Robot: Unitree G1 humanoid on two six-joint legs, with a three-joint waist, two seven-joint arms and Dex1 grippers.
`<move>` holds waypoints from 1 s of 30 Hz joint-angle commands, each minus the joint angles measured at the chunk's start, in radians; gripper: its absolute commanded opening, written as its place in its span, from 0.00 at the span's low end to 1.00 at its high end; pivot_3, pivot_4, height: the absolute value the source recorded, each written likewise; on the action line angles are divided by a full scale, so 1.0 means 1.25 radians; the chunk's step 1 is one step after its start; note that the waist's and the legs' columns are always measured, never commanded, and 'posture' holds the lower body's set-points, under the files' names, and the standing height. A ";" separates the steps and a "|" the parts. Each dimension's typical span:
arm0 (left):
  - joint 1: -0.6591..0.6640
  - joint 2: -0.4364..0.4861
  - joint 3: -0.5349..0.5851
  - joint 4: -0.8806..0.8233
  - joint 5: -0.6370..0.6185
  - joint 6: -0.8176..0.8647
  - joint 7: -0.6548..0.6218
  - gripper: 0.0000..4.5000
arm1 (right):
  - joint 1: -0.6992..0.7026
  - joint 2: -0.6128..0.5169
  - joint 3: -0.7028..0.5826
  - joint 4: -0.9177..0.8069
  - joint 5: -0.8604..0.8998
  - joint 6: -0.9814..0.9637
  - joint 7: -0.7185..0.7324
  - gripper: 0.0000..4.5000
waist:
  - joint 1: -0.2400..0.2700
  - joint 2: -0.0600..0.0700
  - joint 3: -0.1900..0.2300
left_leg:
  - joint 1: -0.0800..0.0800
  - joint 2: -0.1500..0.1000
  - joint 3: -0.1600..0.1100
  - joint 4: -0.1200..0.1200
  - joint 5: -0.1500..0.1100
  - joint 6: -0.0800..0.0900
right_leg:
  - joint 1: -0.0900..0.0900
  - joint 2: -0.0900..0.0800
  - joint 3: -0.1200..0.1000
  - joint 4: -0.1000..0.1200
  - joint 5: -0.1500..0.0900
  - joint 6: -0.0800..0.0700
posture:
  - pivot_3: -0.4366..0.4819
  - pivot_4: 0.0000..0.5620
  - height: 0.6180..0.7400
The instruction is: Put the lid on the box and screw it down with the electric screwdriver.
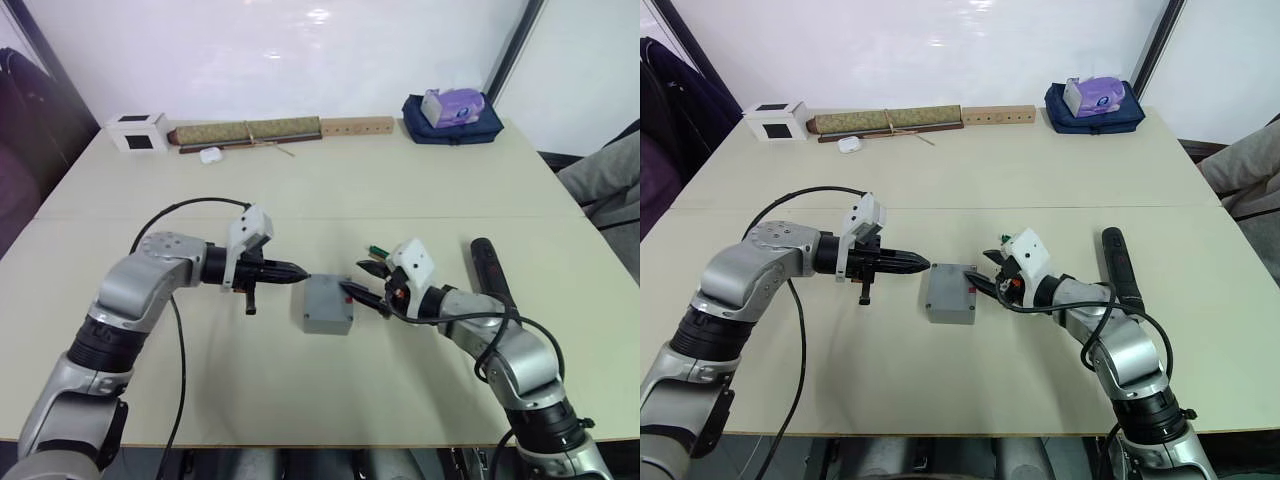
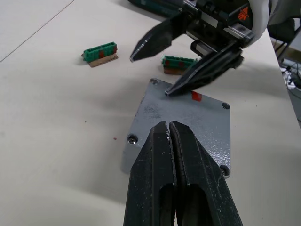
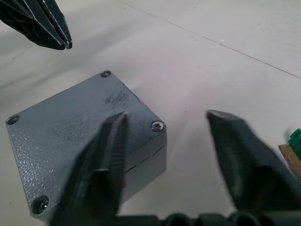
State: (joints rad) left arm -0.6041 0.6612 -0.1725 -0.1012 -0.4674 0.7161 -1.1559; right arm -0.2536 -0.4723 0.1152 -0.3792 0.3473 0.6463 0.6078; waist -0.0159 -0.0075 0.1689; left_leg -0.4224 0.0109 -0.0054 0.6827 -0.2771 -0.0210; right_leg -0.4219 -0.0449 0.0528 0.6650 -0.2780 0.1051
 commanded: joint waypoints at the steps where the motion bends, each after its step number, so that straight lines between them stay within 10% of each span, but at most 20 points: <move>1: -0.020 -0.007 0.013 -0.015 -0.013 -0.007 -0.004 0.00 | 0.006 -0.023 -0.019 -0.026 0.014 0.013 0.015 0.98 | 0.000 0.000 0.000 | 0.000 0.000 0.000 0.000 0.000 0.000 | 0.000 0.000 0.000 0.000 0.000 0.000 | 0.48 0.27 1.00; 6: -0.030 -0.025 0.018 -0.011 -0.020 -0.004 0.000 0.00 | 0.000 -0.057 -0.078 -0.049 0.054 0.058 0.023 0.98 | 0.003 0.000 0.000 | 0.000 0.000 0.000 0.000 0.000 0.000 | 0.000 0.000 0.000 0.000 0.000 0.000 | 0.48 0.27 1.00; 12: -0.073 -0.055 -0.004 -0.066 -0.046 -0.010 -0.025 0.00 | -0.208 -0.255 -0.444 0.050 0.266 0.464 -0.055 0.98 | 0.007 0.003 0.003 | -0.001 0.000 0.001 0.001 0.000 0.000 | -0.001 -0.003 0.001 0.000 0.001 0.001 | 0.48 0.27 1.00; 21: -0.092 -0.097 -0.040 -0.099 -0.034 -0.043 -0.027 0.00 | -0.291 -0.586 -0.222 0.324 0.253 0.773 -0.031 0.98 | -0.001 0.003 0.002 | 0.002 0.000 0.002 -0.002 -0.001 0.002 | 0.002 0.000 0.001 -0.001 -0.001 -0.002 | 0.48 0.27 1.00; 30: -0.059 -0.103 -0.034 -0.104 -0.032 -0.055 -0.007 0.00 | -0.302 -0.565 -0.139 0.439 0.307 0.774 0.073 0.98 | -0.001 0.003 0.002 | 0.002 0.001 0.002 -0.001 -0.001 0.002 | 0.002 0.000 0.001 -0.001 -0.001 -0.002 | 0.48 0.27 1.00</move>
State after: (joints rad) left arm -0.6822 0.5328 -0.2228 -0.2063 -0.5082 0.6626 -1.1745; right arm -0.6073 -1.1875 -0.0517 0.1376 0.7002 1.6077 0.6818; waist -0.0177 -0.0038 0.1710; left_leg -0.4194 0.0116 -0.0028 0.6811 -0.2783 -0.0189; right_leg -0.4196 -0.0445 0.0547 0.6633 -0.2793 0.1031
